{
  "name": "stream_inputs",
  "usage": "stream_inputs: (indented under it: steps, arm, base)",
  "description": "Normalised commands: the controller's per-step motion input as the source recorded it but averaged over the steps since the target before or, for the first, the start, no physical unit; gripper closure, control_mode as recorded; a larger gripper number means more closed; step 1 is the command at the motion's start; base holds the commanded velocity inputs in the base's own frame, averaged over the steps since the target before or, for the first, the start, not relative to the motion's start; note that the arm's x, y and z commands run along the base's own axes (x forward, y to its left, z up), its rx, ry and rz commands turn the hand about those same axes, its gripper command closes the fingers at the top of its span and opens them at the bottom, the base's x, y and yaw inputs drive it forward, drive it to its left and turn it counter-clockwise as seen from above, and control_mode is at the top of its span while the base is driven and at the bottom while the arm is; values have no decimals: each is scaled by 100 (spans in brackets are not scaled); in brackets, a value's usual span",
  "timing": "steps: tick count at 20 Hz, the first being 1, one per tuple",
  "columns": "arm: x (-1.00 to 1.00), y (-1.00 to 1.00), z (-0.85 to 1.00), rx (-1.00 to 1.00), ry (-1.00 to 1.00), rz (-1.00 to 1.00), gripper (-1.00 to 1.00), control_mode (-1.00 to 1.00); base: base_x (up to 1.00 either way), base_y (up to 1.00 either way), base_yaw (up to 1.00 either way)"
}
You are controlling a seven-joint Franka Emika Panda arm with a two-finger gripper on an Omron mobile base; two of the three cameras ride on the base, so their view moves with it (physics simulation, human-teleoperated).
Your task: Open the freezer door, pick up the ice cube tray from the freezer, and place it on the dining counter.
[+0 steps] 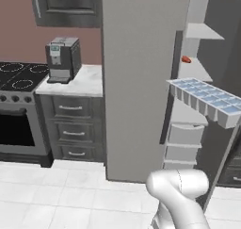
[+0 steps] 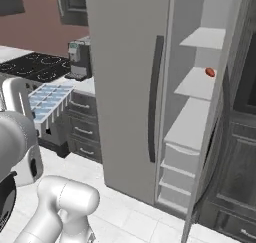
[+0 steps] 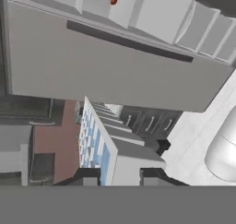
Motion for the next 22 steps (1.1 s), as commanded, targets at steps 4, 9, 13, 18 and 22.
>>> stream_inputs:
  steps: [4, 9, 13, 18, 22]
  arm:
    - [0, 0, 0, 0, 0, 0, 100, 100]
    - [0, 0, 0, 0, 0, 0, 100, 100]
    - [0, 0, 0, 0, 0, 0, 100, 100]
    - [0, 0, 0, 0, 0, 0, 100, 100]
    - [0, 0, 0, 0, 0, 0, 100, 100]
  base:
    - [-29, 31, 61]
    - [-10, 37, 67]
    - [-3, 36, 70]
    - [0, 34, 77]
    - [0, 28, 84]
